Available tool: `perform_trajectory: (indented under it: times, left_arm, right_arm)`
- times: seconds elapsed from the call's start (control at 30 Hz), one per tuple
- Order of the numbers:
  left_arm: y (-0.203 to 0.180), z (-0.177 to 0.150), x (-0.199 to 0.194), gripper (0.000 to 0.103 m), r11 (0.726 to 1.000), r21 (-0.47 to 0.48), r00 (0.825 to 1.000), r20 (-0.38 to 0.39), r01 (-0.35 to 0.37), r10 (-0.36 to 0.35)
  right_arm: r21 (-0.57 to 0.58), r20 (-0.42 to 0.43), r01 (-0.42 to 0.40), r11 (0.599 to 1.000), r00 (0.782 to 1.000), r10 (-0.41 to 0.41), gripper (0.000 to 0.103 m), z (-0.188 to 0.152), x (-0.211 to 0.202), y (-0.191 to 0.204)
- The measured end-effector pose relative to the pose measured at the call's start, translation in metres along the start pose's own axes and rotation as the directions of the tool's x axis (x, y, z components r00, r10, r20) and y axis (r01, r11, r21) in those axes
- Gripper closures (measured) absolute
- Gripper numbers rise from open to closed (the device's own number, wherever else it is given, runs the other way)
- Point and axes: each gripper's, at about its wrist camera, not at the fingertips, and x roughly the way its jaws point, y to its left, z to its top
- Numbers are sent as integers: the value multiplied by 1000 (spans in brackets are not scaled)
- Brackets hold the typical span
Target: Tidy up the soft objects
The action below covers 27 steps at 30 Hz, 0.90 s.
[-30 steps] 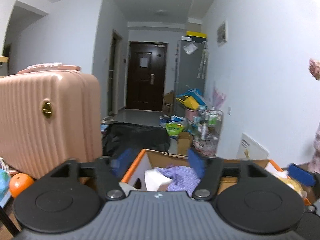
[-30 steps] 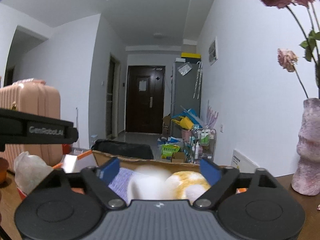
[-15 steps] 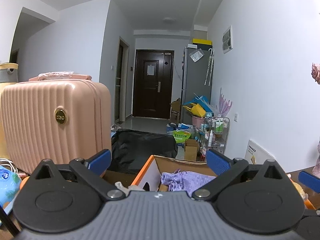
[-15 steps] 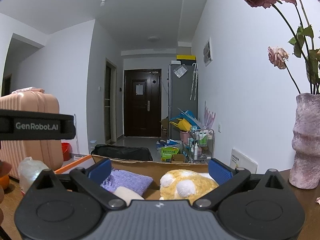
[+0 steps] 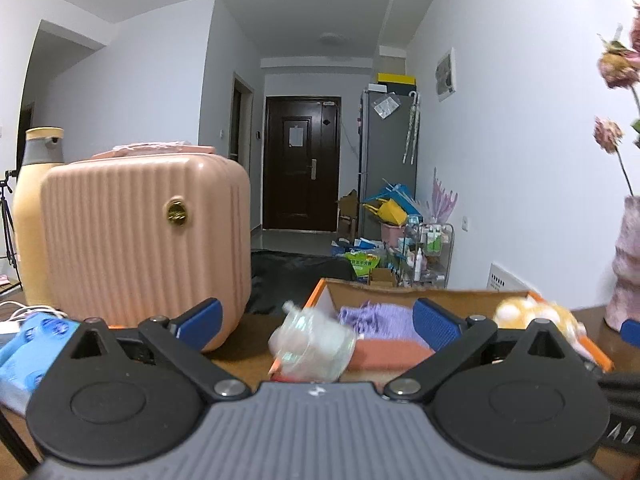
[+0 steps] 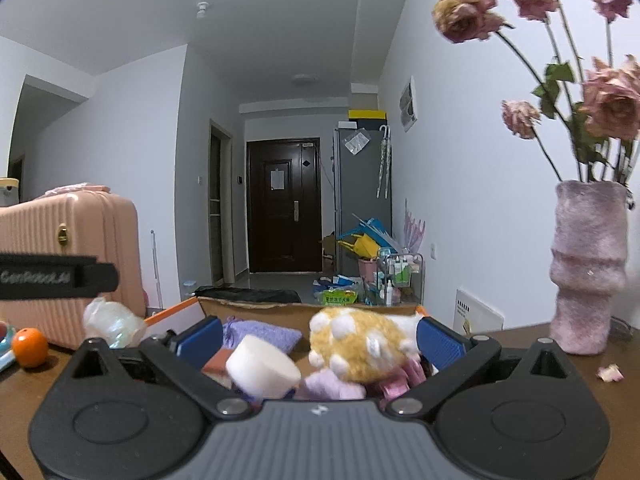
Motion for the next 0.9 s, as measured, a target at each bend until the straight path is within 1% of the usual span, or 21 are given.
perform_trajectory:
  times: [0.2,0.43,0.6,0.77,0.9]
  left_arm:
    - [15,-16,-51,0,1000,21,1000,-27,15,-14]
    - [29,-34,-119,0,998,52,999,-39,28,-26]
    - [38,-42,-168,0,996,64,998,-38,57,-55]
    - [46,-54,-219,0,994,54,995,-43,96,-94]
    - [51,-63,-263,0,993,72,995,-34,96,-94]
  right_arm:
    - [12,-20,5,1000,1000,-4,0,-7,-52,-4]
    - [10,-35,-3,1000,999,4,0,-14,-122,-3]
    - [10,-33,-15,1000,999,15,0,-19,-176,1]
    - [20,-42,-25,999,999,26,0,-22,-229,9]
    - [31,-43,-24,999,999,25,0,-26,-275,13]
